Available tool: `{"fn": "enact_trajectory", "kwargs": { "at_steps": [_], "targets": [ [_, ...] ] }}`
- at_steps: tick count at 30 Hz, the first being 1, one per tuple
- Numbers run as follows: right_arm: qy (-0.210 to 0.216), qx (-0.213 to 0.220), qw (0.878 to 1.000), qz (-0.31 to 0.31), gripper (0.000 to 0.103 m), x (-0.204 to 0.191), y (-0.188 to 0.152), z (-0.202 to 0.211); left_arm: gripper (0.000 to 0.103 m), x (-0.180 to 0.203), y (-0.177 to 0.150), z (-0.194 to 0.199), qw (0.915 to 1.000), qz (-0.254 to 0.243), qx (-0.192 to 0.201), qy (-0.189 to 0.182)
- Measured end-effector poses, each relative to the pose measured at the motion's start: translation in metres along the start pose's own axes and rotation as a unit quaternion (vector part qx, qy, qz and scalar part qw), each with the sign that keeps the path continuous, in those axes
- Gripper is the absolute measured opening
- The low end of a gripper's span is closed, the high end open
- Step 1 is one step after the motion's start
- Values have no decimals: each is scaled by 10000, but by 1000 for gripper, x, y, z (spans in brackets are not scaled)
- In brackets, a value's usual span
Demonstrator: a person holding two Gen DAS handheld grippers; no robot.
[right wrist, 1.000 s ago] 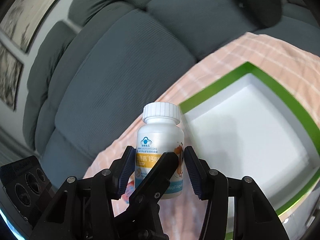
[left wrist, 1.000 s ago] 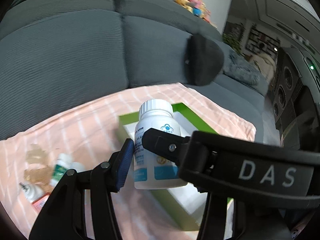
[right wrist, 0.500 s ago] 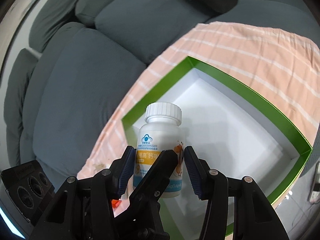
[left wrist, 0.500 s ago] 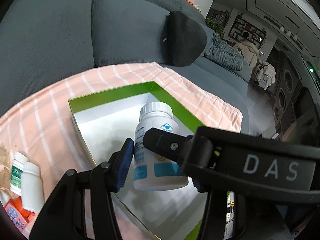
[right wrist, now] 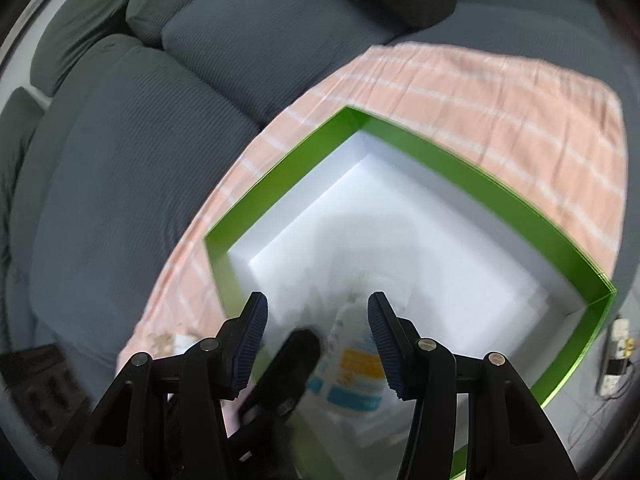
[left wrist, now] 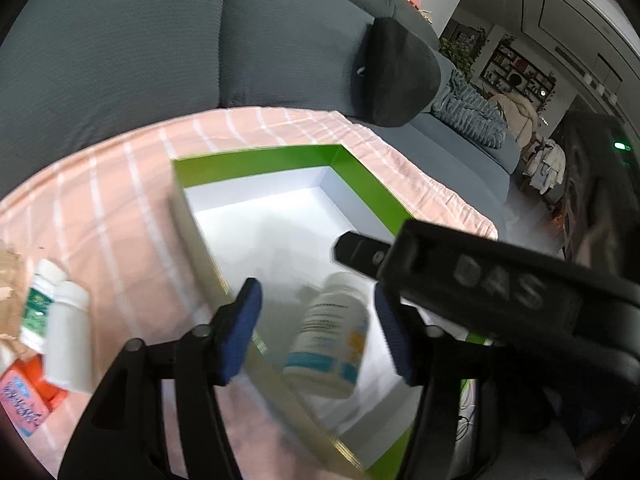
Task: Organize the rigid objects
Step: 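Withdraw the right gripper from the box back over the pile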
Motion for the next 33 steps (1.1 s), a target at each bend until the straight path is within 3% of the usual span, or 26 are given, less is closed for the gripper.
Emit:
{"fn": "enact_trajectory", "kwargs": {
  "at_steps": [2,5,7,10,14,19,21,27,33],
  "targets": [
    [-197,157,9997,8,57,0,0,3,72,-12,-1,12,9998,151,133,13],
    [-397,344,9985,-121,63,1,0,4,73,-36,-2,30,9984,525,186,83],
    [-753,486,9960,-57,66,0,0,3,75,-55,-5,49,9970,689,282,202],
    [-1244,616,9901,229,66,-5,1,-5,81,-84,-14,77,9940,816,401,613],
    [-1744,601,9804,694,66,-14,-1,-25,81,-130,-35,116,9859,1178,434,1104],
    [-1794,103,9756,1262,66,-31,-18,-59,83,-177,-57,152,9692,1889,868,1323],
    [-1822,71,9743,1324,66,-34,-22,-64,83,-194,-64,157,9613,2243,813,1380],
    [-1921,-23,9678,1627,66,-37,-34,-59,83,-210,-63,168,9496,2537,824,1645],
    [-1434,-371,9689,1984,66,-64,-57,-62,83,-219,-72,176,9423,2763,804,1710]
  ]
}}
Point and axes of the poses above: each gripper's, at about its wrist camera, not at the fingertips, and z roughly against the way its jaws point, x to its right, y to its top, the point moved 4 cm from there along -z, roughly the way its jaws point, and after that the axes turned 4 degrees about y, right-handed, at the moved point
